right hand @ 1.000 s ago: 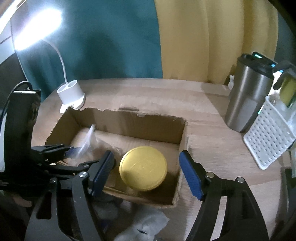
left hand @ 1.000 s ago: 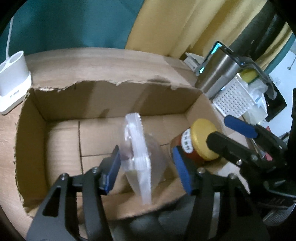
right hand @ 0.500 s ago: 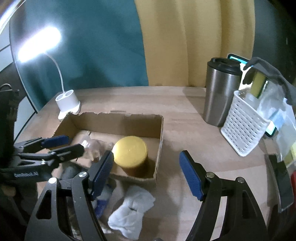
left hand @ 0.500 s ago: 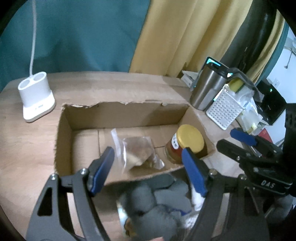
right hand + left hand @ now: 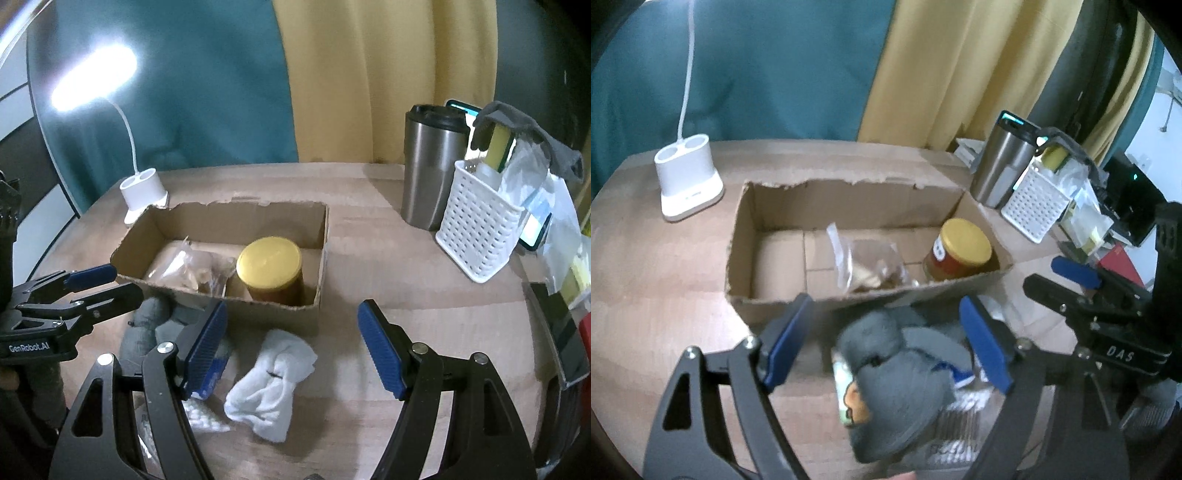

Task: Organize objects
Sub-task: 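Grasp the grey elephant plush with the left gripper while the right grasps the white towel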

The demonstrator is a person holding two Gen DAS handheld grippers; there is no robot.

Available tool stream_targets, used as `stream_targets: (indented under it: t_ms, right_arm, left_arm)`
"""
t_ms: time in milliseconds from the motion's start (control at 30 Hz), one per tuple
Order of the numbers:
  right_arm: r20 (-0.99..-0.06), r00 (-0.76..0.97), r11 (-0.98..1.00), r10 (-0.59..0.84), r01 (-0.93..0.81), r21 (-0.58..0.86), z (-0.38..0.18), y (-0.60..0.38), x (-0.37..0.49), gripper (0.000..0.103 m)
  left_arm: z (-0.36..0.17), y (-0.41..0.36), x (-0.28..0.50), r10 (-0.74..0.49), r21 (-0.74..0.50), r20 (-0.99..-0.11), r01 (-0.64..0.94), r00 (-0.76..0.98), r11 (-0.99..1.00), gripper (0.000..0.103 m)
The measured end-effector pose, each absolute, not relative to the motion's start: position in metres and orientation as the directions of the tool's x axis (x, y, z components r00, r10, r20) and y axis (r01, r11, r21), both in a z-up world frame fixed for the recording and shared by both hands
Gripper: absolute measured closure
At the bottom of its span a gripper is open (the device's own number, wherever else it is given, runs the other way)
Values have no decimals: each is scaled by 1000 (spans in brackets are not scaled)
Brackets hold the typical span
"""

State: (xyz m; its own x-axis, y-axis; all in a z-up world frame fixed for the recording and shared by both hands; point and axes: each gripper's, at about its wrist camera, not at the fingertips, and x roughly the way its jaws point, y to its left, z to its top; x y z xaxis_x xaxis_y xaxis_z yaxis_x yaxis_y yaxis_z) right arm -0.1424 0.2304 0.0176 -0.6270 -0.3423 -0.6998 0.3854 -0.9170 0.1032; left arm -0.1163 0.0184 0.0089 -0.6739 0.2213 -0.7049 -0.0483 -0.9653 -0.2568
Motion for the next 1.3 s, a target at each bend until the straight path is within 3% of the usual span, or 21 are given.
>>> stream_targets:
  t_ms: [700, 833, 967, 1167, 1300]
  right_arm:
    - [-762, -535, -903, -364, 403, 149, -30, 236, -140, 27]
    - [-779, -499, -895, -380, 412, 172, -41, 233, -143, 27]
    - [-792, -466, -883, -394, 430, 187, -48, 227, -142, 28]
    - [-800, -439, -865, -410, 466, 187, -54, 217, -135, 54]
    - [-792, -452, -864, -410, 470, 179, -47, 217, -131, 58]
  left_arm:
    - [-38, 23, -116, 213, -261, -765, -9, -607, -965, 22]
    - [-41, 25, -116, 232, -271, -764, -27, -602, -962, 38]
    - [-40, 24, -115, 239, -278, -757, -32, -609, -960, 45]
    - [-36, 21, -110, 243, -278, -746, -41, -620, -960, 53]
    - [-27, 15, -104, 245, -280, -726, -49, -642, -959, 54]
